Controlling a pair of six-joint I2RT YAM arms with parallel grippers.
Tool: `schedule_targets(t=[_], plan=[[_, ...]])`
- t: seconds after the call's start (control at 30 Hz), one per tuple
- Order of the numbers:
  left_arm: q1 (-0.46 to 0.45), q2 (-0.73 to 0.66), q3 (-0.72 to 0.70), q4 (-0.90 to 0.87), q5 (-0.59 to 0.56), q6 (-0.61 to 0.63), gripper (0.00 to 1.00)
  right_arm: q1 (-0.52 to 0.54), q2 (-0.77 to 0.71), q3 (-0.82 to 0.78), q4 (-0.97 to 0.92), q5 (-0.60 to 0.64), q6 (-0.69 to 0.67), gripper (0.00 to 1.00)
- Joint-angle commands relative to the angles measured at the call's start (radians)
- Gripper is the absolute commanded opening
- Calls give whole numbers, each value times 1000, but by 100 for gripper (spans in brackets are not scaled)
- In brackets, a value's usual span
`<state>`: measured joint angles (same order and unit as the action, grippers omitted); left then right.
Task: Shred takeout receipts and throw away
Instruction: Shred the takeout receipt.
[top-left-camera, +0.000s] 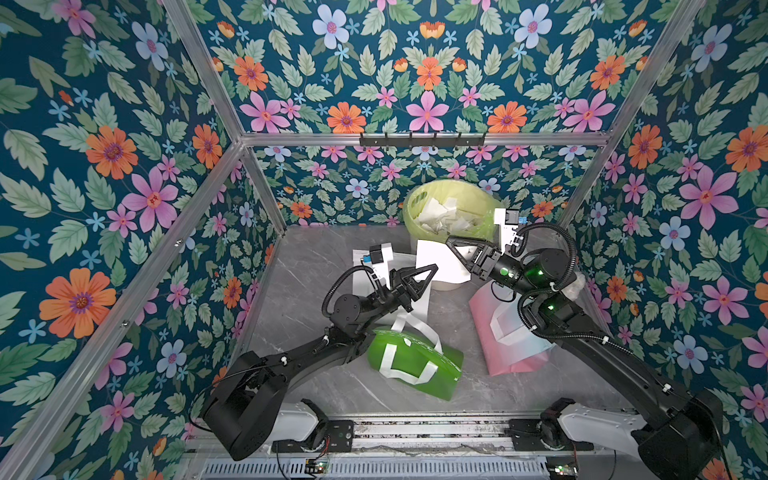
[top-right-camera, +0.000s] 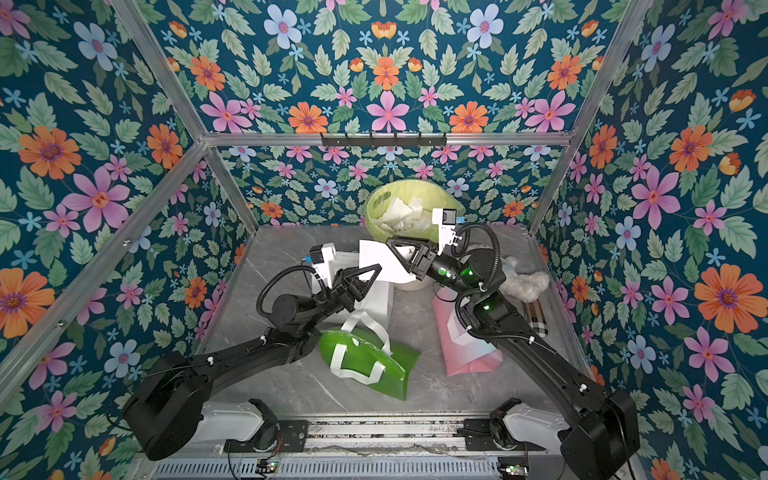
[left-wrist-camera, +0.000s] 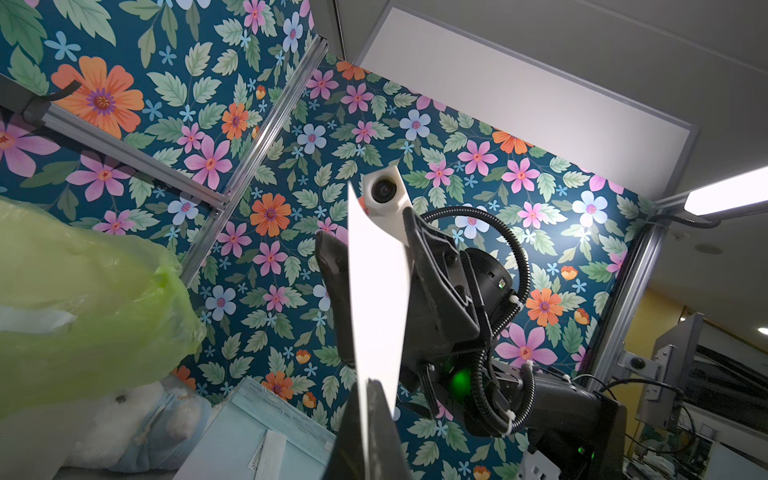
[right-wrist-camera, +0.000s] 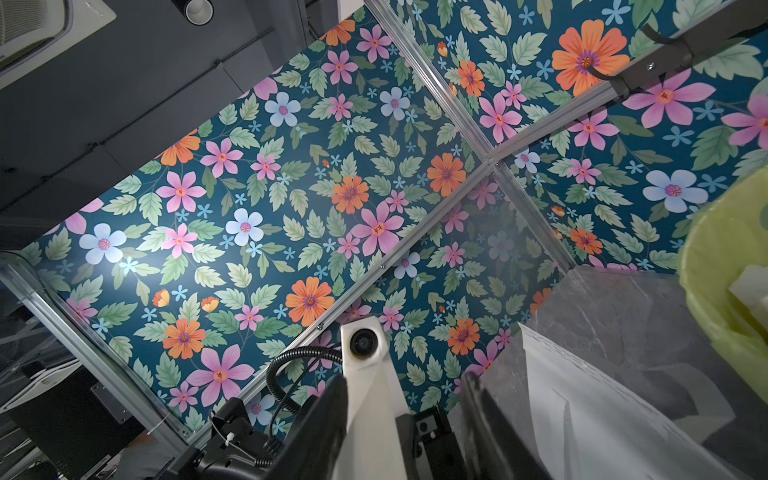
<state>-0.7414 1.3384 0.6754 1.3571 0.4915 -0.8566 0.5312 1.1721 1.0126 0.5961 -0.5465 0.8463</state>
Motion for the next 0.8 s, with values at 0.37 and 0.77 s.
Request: schedule_targets(t=[0.37, 0.77], plan=[[-2, -16, 2, 26, 5, 10, 0, 6, -4, 21, 2, -13, -7, 0], [-2, -203, 150, -772, -81, 449, 61, 5, -151, -3, -328, 101, -267, 0]])
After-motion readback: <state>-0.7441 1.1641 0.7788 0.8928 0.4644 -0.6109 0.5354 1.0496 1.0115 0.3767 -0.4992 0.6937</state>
